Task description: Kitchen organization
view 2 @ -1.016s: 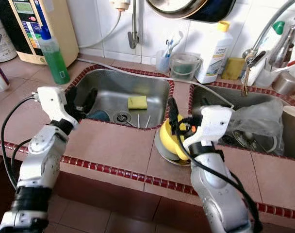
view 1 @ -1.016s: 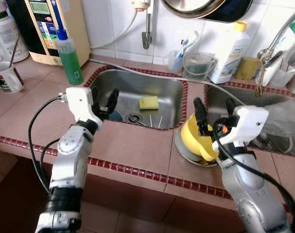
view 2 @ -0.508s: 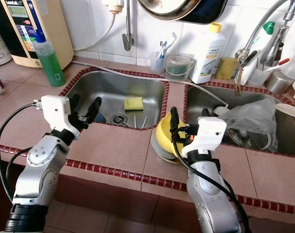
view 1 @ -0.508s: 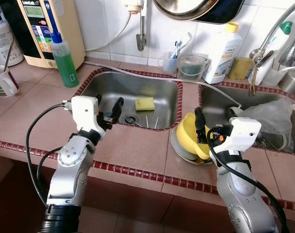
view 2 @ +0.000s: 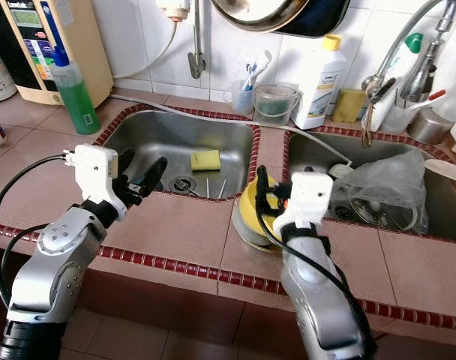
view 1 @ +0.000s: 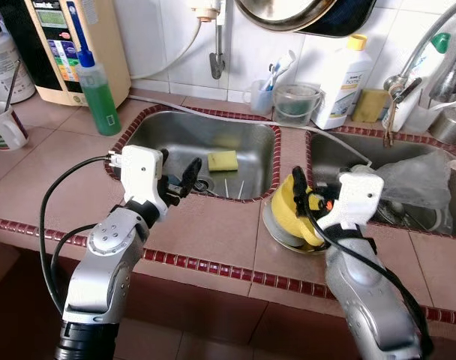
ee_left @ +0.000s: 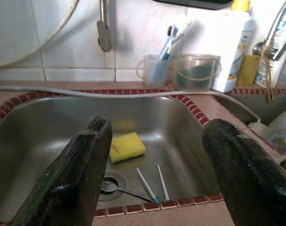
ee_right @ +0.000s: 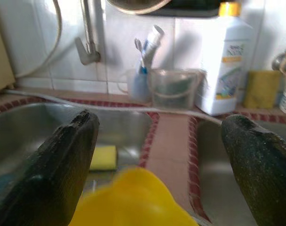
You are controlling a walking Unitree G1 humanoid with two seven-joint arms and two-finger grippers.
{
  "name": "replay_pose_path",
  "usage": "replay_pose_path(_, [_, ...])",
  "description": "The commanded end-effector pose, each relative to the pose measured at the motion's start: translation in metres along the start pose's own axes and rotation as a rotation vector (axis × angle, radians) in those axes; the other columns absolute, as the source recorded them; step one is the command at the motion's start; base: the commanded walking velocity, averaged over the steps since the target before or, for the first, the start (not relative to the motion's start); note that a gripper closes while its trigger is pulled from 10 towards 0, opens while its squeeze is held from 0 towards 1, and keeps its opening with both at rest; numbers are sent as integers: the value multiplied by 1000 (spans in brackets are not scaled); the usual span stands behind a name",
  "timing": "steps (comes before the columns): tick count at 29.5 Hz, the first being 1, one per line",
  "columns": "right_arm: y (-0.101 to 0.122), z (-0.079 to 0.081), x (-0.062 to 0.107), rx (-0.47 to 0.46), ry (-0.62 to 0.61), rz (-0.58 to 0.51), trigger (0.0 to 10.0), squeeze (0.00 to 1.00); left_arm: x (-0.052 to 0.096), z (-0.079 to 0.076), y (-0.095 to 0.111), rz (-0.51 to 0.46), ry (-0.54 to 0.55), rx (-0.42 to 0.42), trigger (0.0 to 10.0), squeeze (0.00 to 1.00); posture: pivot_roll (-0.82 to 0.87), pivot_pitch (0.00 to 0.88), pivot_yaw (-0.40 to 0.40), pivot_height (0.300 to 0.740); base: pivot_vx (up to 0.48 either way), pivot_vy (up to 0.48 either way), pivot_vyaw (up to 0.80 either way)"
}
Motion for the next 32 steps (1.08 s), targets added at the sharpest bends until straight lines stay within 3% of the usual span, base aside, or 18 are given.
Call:
replay_pose_path(1, [3,5,-6,9,20,1,10000,0,1,-6,3,-3,-12,-3,10000,0,49,0,0,740,0,0,0])
replay_pose_path(8, [16,18,-20,-55,51,11,10000,0,1,-12,5,-16,-12,13,10000,0,72,0,-29,740,0,0,0])
replay_pose_path(17, [1,17,-5,-70,75,100,10000,0,2,-15,5,-22,-7,21,10000,0,74,0,-44,740,0,0,0])
replay_pose_path(25, [8,44,-2,-126,171,152,10000,0,-2,-24,5,-11,-56,29,10000,0,63,0,-46,740,0,0,0])
replay_pose_path(32, [11,50,-3,-150,189,164,10000,0,8,-29,-3,62,-160,-8,10000,0,75,0,-51,740,0,0,0])
Point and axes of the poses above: a point about 5 cm out from each wrist's last joint towards the gripper, its own x axis pointing back from the gripper into the wrist, its own y axis along the axis of the wrist's last joint, z = x × y, the point moved 1 cm from there along -x, pointing out of the wrist towards the gripper, and after that the axes turned 15 degrees about x, right-handed, at the moved point
